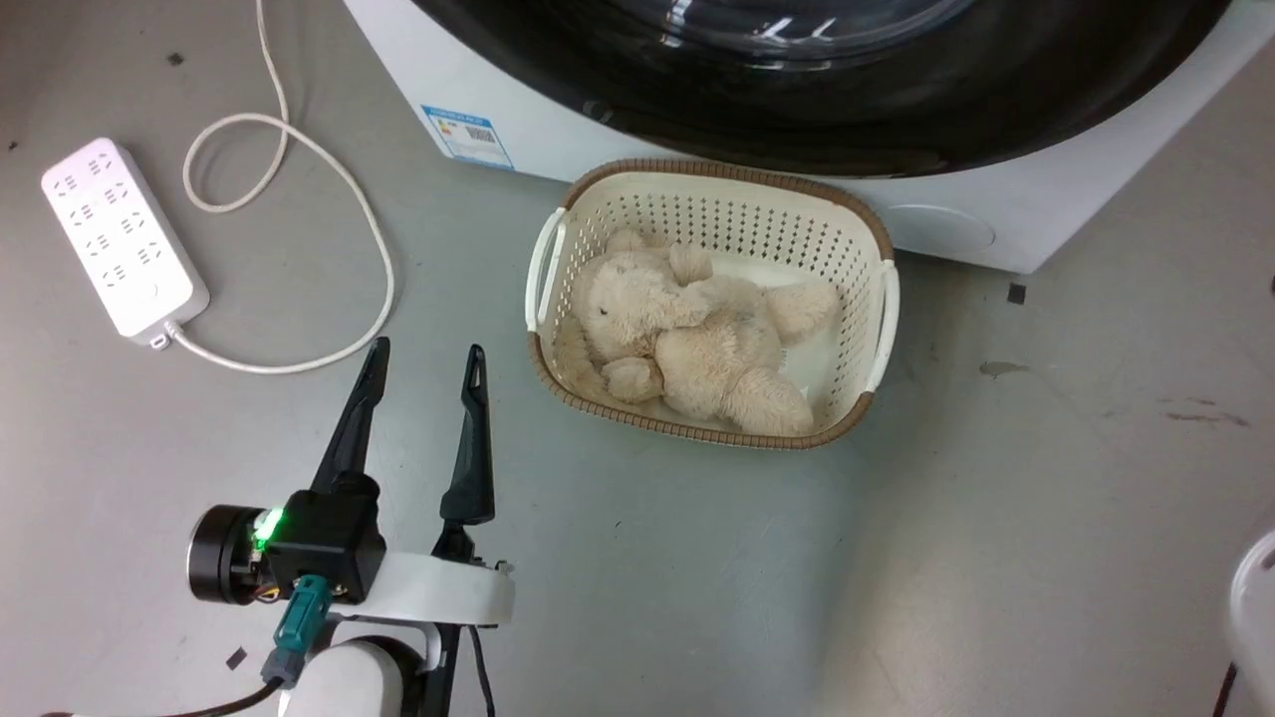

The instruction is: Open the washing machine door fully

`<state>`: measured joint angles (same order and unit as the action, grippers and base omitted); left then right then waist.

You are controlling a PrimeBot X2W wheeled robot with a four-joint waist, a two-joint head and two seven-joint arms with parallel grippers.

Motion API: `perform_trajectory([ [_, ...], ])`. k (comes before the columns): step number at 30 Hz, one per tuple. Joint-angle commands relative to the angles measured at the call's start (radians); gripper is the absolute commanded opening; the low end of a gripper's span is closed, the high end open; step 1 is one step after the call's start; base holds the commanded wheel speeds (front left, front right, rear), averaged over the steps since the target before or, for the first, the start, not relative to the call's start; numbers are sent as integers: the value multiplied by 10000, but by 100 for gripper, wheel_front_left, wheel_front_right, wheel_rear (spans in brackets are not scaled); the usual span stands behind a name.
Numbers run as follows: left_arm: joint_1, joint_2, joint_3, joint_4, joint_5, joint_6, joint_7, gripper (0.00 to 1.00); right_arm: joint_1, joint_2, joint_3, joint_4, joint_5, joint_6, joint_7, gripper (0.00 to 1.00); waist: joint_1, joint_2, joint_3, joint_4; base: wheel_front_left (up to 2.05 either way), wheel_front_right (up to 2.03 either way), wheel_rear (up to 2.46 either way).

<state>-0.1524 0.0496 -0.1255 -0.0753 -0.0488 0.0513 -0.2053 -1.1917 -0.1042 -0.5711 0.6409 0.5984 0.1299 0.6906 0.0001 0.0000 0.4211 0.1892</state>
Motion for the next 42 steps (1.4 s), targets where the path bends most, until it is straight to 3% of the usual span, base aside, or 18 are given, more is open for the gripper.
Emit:
perform_trajectory([
  [1, -227, 5, -75, -79, -55, 62, -132, 100, -465, 88, -164, 199, 77, 11, 209, 0, -1, 0, 78, 56, 0, 0, 0],
  [11, -293, 6, -284, -39, -119, 172, -341, 100, -595, 140, -930, 633, -127, 9, 1868, 0, -1, 0, 2, 236, 0, 0, 0],
  [22, 76, 6, -473, 157, -77, 110, -565, 100, 1226, 521, -1125, -553, 971, 8, 4225, 0, -1, 0, -863, 128, 0, 0, 0],
  [36, 931, 6, -622, 519, -5, -98, -565, 100, 4674, 538, 2260, -762, 4384, 8, 4443, 0, -1, 0, -2458, 38, 0, 0, 0],
  [42, 1338, 13, -631, 796, -38, -261, -565, 100, 6229, 539, 4435, -1604, 6202, 8, 3819, 0, -1, 0, -2905, 8, 0, 0, 0],
])
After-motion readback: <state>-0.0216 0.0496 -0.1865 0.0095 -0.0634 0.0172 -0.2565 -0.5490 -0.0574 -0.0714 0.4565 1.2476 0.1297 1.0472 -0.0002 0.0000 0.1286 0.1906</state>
